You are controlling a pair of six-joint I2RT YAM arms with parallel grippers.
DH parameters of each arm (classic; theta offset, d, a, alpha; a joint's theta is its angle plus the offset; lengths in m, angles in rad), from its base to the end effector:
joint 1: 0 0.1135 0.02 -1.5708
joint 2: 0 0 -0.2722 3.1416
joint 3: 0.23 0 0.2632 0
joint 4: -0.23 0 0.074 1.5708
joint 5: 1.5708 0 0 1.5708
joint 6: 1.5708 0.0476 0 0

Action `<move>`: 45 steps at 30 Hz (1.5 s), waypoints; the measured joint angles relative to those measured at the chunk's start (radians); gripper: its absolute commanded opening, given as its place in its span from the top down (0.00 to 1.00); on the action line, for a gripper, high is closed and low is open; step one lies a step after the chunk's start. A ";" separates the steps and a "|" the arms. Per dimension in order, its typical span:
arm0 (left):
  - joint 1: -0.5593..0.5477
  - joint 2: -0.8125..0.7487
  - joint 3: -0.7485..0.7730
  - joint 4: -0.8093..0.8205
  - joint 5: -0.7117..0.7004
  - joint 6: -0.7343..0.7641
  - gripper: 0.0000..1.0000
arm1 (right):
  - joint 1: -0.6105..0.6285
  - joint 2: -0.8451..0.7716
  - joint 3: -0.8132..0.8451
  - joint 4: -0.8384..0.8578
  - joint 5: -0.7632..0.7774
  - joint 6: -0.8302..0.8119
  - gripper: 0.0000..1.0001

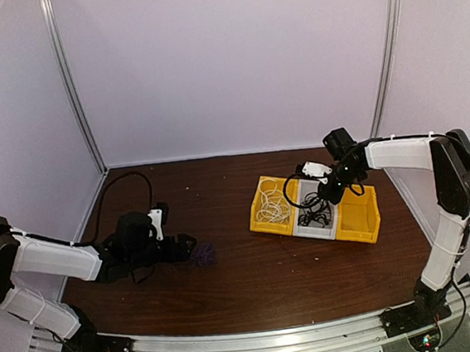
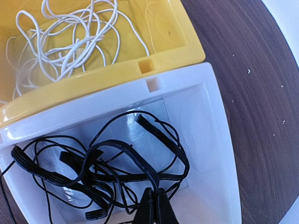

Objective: Untangle the cables

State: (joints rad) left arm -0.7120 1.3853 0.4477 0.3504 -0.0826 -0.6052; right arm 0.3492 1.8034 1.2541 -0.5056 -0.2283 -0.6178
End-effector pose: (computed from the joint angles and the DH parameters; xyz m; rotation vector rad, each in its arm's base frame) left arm 0.2077 -0.1740 0.1427 0.0698 2.2323 -0.6591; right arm 0.3647 0.1442 0.1911 -1.2754 2.2604 0.2031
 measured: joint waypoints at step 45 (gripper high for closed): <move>0.000 -0.364 -0.006 -0.358 -0.229 -0.045 0.08 | 0.514 0.009 0.399 -0.043 -0.187 0.059 0.51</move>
State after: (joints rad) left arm -0.7120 1.0214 0.4412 -0.0074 -0.3115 -0.6502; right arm 0.8631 1.8126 1.6531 -0.5488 -0.4152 -0.5587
